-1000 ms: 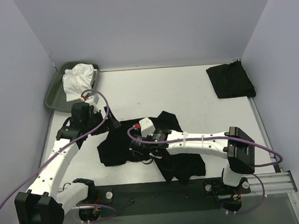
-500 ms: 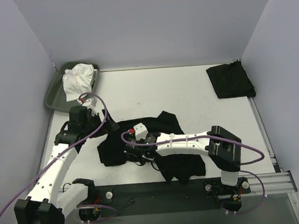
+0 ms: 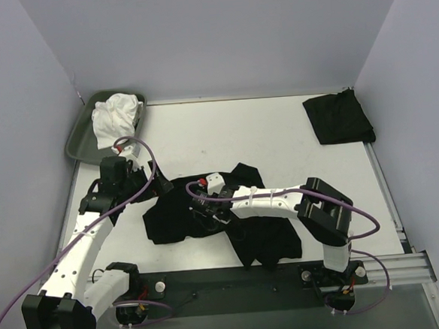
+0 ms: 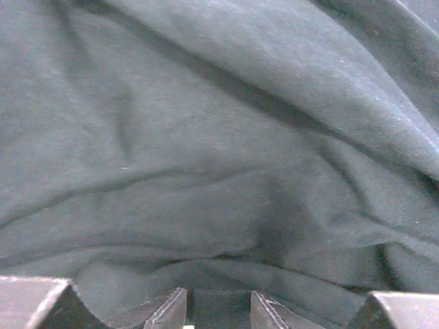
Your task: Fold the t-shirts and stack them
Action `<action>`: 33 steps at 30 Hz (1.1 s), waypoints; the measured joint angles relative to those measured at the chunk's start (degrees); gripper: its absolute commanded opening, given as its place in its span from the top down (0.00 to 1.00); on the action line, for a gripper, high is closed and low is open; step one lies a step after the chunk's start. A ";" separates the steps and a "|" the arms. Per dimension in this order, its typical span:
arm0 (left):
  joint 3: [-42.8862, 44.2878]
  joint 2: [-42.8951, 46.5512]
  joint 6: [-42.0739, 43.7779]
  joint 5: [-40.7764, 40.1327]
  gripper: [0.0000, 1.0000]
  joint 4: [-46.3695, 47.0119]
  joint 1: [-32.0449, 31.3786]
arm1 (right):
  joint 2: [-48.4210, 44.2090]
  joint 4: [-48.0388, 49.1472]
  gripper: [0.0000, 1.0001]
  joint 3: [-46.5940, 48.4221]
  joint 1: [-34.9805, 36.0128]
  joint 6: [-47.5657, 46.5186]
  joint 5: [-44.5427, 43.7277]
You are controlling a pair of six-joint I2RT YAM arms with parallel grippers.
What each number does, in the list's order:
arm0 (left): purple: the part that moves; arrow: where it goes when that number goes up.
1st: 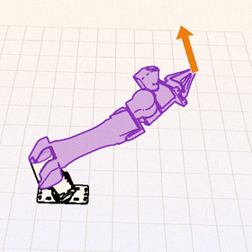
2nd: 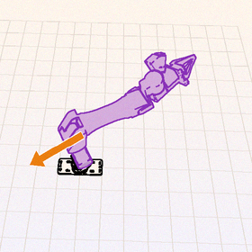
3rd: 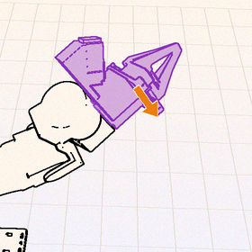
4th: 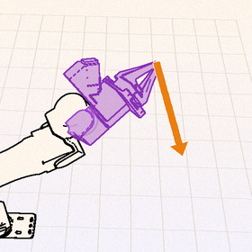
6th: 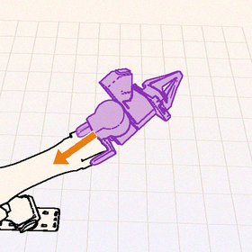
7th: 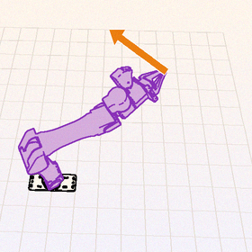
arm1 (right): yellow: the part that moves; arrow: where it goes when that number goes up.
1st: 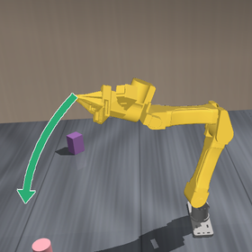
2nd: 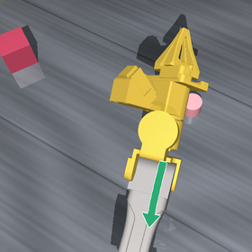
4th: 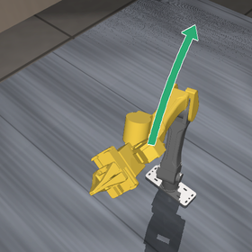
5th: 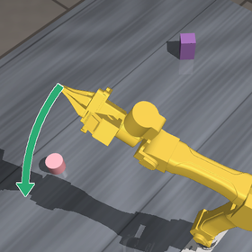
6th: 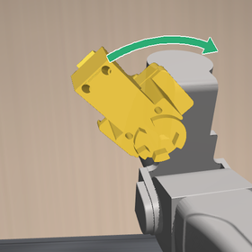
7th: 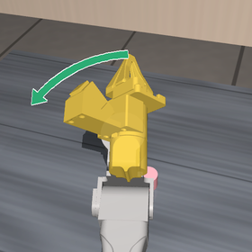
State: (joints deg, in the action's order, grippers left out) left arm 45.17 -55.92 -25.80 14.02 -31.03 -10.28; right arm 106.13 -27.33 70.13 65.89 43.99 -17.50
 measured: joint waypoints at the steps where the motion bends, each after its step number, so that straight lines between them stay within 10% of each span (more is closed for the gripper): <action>1: -0.13 0.00 0.02 0.00 0.02 0.02 0.02 | 0.00 0.11 0.63 -0.35 -0.31 -0.13 0.00; 15: -0.68 0.00 0.13 0.22 0.02 0.20 0.39 | 0.00 1.46 1.00 -2.36 -0.74 -0.61 0.46; 25: -0.92 0.00 0.63 0.20 0.02 0.15 0.70 | -5.18 -0.46 1.00 -3.65 -0.92 -0.55 -1.25; 33: -2.82 1.03 0.52 1.36 0.03 -1.42 0.50 | -26.40 -8.70 1.00 -3.89 0.33 -0.13 -8.44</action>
State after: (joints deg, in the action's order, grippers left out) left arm 42.35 -54.89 -25.28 15.38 -32.45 -9.78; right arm 79.72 -36.03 66.24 66.22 43.86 -25.93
